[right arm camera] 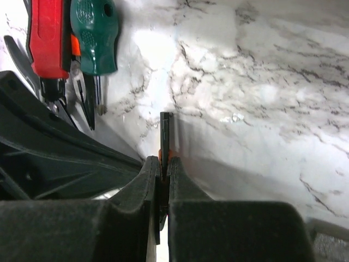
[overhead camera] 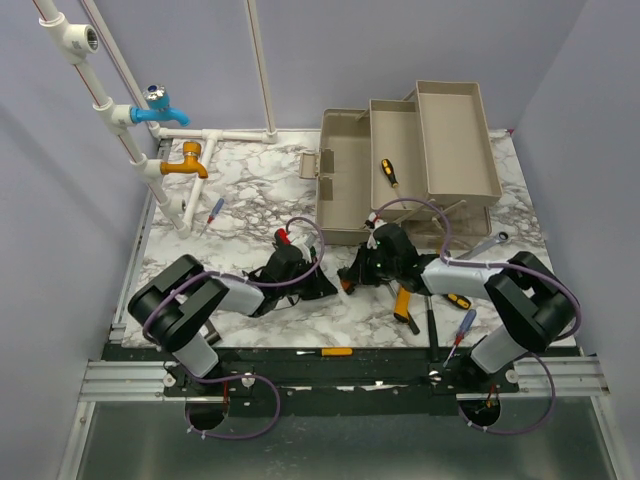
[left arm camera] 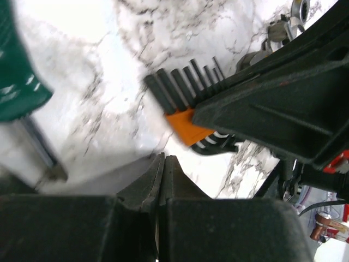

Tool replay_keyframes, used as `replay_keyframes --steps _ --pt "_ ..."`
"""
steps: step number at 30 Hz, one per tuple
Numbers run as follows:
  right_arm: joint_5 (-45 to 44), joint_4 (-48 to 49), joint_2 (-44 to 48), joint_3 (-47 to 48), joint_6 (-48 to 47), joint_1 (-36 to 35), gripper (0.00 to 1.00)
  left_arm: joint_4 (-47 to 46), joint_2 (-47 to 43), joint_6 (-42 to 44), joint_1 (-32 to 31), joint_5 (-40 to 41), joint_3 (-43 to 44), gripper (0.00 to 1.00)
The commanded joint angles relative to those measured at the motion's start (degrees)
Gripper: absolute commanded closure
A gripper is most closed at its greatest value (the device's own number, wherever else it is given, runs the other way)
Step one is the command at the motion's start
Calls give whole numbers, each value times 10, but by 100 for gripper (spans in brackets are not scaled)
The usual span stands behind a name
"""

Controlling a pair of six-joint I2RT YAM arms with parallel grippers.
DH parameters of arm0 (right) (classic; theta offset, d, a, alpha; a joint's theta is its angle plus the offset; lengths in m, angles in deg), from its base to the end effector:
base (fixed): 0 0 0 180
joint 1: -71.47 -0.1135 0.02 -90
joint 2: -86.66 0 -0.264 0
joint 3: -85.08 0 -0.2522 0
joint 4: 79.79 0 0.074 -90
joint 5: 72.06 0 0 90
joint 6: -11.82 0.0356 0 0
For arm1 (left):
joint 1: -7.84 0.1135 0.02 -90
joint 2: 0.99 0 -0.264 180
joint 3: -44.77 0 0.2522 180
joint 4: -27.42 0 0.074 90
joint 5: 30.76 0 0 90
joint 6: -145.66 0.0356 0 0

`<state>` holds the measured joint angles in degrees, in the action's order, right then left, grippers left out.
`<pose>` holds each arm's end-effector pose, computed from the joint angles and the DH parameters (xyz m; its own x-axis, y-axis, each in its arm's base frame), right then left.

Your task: Pack the tool kit

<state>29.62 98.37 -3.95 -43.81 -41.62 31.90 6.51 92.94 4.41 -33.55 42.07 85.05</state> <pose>0.2260 0.1961 0.1452 -0.8504 0.0540 -0.5234 -0.2919 0.7792 0.5546 0.2019 -0.1920 0.1153 -0.8919 -0.2072 -0.4020 0.1956 0.6248 -0.7559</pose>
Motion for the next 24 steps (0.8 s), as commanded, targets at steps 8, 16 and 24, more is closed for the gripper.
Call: replay_keyframes --steps 8,16,24 --pt "-83 -192 161 60 -66 -7 99 143 -220 60 -8 65 -28 100" --pt "-294 -288 201 206 -129 -6 99 236 -336 136 -8 110 -2 100" --pt "-493 -338 84 387 -191 13 99 302 -426 221 -8 221 -7 100"
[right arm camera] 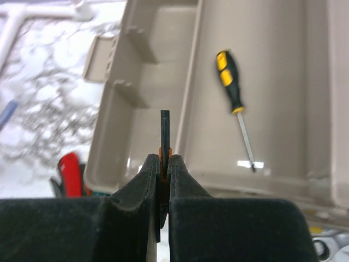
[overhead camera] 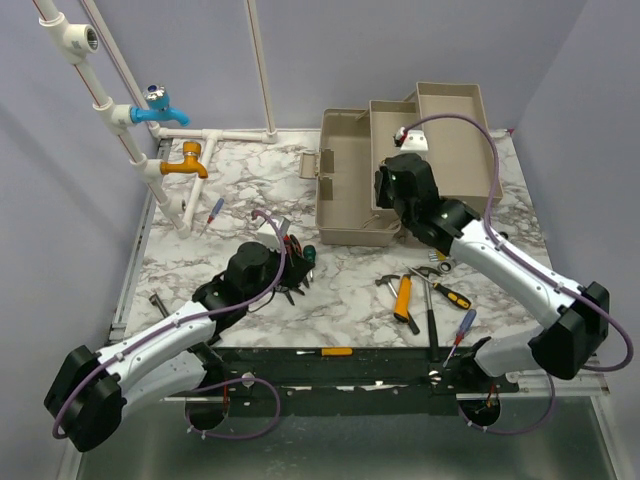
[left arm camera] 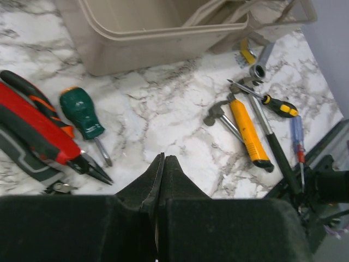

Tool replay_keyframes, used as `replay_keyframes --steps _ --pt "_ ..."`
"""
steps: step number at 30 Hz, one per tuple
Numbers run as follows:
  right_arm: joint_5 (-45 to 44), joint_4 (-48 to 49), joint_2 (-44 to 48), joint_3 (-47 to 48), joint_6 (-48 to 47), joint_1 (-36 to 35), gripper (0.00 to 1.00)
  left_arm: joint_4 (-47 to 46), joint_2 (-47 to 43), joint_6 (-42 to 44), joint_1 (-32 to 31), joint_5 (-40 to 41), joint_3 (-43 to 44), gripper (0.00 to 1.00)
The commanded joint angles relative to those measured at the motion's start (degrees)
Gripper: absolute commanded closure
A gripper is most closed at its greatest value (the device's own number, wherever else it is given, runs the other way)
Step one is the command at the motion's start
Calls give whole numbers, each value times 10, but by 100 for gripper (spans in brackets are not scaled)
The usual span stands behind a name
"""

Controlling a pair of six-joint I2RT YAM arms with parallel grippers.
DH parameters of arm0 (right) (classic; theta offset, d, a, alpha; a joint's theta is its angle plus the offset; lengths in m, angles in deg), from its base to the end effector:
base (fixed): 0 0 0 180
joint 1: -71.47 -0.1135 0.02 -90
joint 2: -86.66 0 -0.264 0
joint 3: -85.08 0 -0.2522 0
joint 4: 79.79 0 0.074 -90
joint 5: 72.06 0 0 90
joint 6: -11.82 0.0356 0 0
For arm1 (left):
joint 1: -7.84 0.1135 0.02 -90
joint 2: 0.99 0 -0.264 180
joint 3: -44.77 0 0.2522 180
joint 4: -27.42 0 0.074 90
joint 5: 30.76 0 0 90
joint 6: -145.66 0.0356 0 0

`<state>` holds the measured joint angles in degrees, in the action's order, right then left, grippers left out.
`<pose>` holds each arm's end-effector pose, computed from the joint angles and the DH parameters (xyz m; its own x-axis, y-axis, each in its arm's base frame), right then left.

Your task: Pack the tool kit

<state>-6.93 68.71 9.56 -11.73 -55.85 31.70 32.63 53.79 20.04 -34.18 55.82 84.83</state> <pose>0.2462 0.1854 0.3520 -0.4147 0.1034 -0.9041 -0.1415 0.9741 0.1763 0.1580 -0.1453 0.2278 -0.6193 -0.2246 -0.7524 0.4296 0.7052 -0.5641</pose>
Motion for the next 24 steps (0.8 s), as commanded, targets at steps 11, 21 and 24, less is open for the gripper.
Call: replay_keyframes --steps 11,21,24 --pt "-238 -137 -276 324 -103 67 99 -37 -86 121 -2 118 -77 91" --pt "-188 -150 -229 374 -107 172 99 -42 -110 119 -2 108 -84 87" --pt "-182 -152 -212 356 -102 192 99 -44 -108 118 -2 106 -83 87"
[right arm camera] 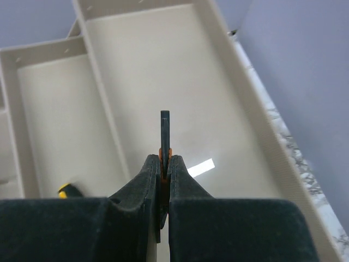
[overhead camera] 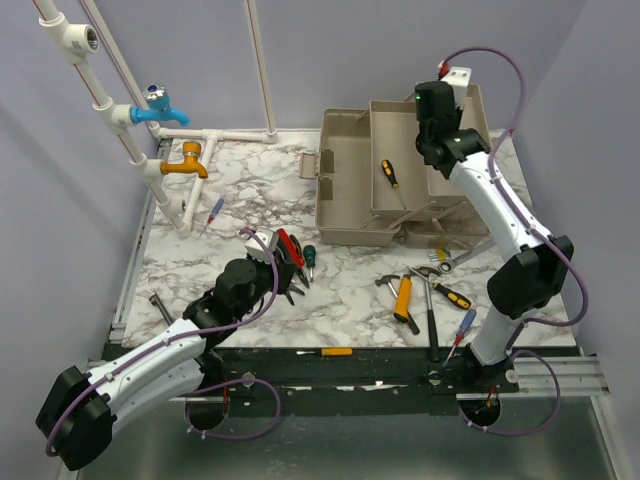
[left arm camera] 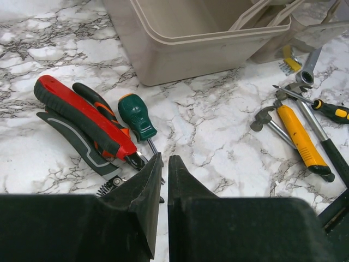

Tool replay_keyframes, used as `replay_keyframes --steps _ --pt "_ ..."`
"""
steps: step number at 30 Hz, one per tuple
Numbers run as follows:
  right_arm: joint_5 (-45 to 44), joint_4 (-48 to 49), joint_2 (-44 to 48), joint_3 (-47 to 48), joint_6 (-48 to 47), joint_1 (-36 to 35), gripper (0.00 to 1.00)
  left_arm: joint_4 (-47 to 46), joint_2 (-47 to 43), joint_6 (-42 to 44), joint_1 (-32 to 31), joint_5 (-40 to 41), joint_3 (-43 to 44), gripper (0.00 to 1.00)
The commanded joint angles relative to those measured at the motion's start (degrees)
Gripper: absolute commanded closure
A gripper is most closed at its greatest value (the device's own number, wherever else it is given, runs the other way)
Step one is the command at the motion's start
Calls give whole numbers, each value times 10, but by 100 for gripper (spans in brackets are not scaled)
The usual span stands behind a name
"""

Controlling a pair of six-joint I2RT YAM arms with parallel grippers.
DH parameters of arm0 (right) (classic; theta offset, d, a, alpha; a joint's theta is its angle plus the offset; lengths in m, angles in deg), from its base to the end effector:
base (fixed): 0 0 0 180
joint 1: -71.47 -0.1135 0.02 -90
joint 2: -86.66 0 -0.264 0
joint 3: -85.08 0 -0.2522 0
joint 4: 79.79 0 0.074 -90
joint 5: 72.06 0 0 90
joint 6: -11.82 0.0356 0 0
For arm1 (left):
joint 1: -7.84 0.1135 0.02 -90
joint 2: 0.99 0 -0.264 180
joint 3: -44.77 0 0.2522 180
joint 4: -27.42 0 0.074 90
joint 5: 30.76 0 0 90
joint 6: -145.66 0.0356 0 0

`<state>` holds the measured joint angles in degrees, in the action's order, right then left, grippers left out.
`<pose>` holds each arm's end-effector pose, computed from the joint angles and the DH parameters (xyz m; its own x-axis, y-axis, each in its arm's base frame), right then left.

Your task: Pack the tool kit

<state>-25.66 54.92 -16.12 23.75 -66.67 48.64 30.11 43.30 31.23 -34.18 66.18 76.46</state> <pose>0.3855 0.1356 0.3910 -0.3889 -0.0069 -0.9212 0.3576 0.9204 -0.1579 0.1385 -0.1190 0.2140 -0.4174 -0.1766 -0.8914 0.4451 0.8155 -0.3699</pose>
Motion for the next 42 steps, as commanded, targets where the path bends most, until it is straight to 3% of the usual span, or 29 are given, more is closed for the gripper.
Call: replay_keyframes --steps 1,6,7,9,10,14,18,23,26,29,31,36,42 --pt "-7 -21 43 -1 1 24 98 -18 -3 6 -2 3 0 87" --pt "-59 -55 31 -20 -6 45 91 -25 -12 8 -2 9 -10 85" --pt "-64 -58 30 -22 -4 48 79 -25 -14 8 -2 13 -12 85" --pt "-50 -55 31 -29 -1 48 42 -29 -14 8 -2 18 -16 84" --pt "-35 -53 31 -29 3 48 31 -33 -12 8 -2 18 -17 83" --pt "28 -47 42 -26 14 47 21 -37 10 8 -2 10 -7 81" --pt "106 -17 87 -59 22 48 17 -41 27 8 -2 3 -1 79" --pt "293 36 171 -129 20 47 15 -33 59 12 -2 14 13 71" --pt "428 56 215 -167 25 47 14 -12 67 4 -1 31 24 54" --pt "525 94 258 -223 58 47 14 5 70 -20 11 57 23 17" --pt "574 108 273 -251 78 44 14 38 78 -39 30 68 36 9" --pt "591 126 286 -322 75 -6 17 128 117 -98 114 32 103 9" --pt "568 125 302 -394 60 -29 17 178 219 -122 146 11 189 14"
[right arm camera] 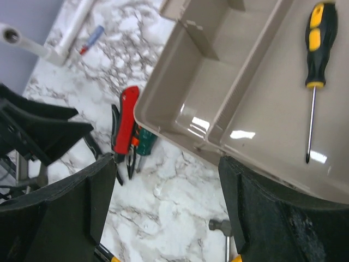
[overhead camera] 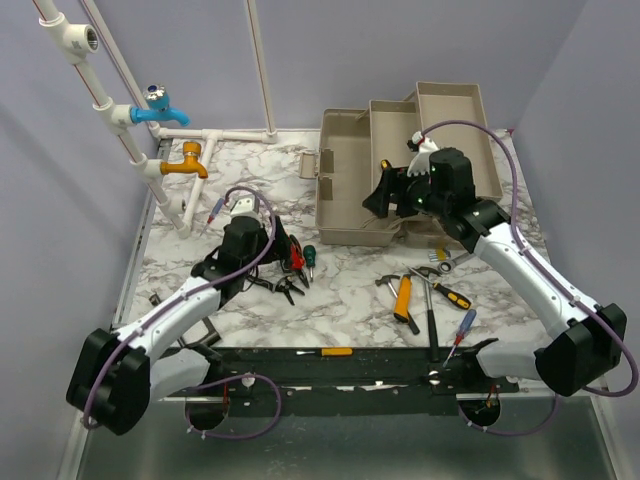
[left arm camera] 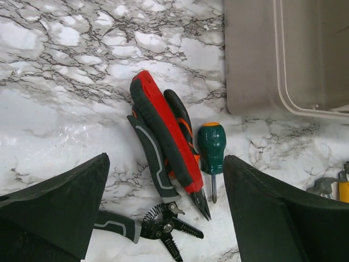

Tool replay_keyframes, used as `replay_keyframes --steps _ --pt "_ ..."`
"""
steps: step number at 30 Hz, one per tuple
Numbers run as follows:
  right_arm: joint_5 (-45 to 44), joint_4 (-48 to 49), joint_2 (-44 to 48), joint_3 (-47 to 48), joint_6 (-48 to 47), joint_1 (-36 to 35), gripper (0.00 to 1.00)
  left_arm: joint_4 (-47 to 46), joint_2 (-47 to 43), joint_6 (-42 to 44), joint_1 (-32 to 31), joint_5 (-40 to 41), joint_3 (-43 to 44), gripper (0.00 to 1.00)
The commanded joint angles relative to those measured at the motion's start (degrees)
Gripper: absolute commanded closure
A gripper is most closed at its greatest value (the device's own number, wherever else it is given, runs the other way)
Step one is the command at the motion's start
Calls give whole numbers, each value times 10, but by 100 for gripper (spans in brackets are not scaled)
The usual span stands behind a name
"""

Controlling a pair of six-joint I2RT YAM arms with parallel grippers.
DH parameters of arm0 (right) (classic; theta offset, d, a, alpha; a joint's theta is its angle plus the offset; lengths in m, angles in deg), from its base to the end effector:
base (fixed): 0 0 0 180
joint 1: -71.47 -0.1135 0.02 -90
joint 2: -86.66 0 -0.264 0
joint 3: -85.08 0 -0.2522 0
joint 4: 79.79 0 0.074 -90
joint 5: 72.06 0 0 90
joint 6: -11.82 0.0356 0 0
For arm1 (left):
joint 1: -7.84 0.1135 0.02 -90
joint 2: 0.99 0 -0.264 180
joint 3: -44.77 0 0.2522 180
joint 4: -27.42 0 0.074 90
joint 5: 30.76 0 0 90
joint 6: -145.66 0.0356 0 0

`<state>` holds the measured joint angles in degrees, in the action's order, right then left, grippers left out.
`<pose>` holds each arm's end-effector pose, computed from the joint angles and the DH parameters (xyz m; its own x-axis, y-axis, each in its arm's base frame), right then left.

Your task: Pack the tool kit

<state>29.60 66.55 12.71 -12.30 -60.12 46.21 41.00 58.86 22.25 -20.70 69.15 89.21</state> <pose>0.2637 0.1324 0.3592 -0.5442 0.0790 -0.8353 -0.4364 0.8237 0.3622 0.2014 -0.1026 0.2219 -0.5417 -0.3228 -0.7761 0.0480 0.9099 -0.4120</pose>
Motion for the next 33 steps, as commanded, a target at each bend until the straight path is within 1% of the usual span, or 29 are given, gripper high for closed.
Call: replay_keyframes --steps 1,3,6,8,9,13,14,20,26,28,30,32,33 --pt "17 10 21 -44 -6 -6 17 93 90 -35 16 -20 86 15" --pt "21 12 35 -57 -5 -6 17 135 143 -41 22 -23 134 17" --pt "17 19 53 -71 -1 -7 17 175 207 -50 26 -30 187 18" --pt "19 24 57 -78 1 -8 18 185 233 -49 27 -33 207 19" --pt "21 26 56 -81 2 -7 18 189 242 -51 27 -30 213 21" --pt "25 33 50 -86 3 -8 19 188 258 -51 26 -23 225 32" --pt "26 35 49 -87 3 -7 19 188 259 -51 26 -20 225 33" --pt "34 36 49 -88 2 -8 19 206 287 -53 26 -9 238 34" --pt "33 37 53 -91 2 -7 19 191 309 -53 27 -15 232 34" --pt "34 36 53 -91 2 -7 19 190 323 -51 27 -23 239 37" --pt "37 34 52 -90 2 -7 19 193 333 -50 27 -26 246 44" --pt "46 30 49 -88 2 -8 20 192 332 -48 27 -24 245 60" --pt "54 26 46 -85 0 -11 20 189 326 -46 27 -21 242 71"
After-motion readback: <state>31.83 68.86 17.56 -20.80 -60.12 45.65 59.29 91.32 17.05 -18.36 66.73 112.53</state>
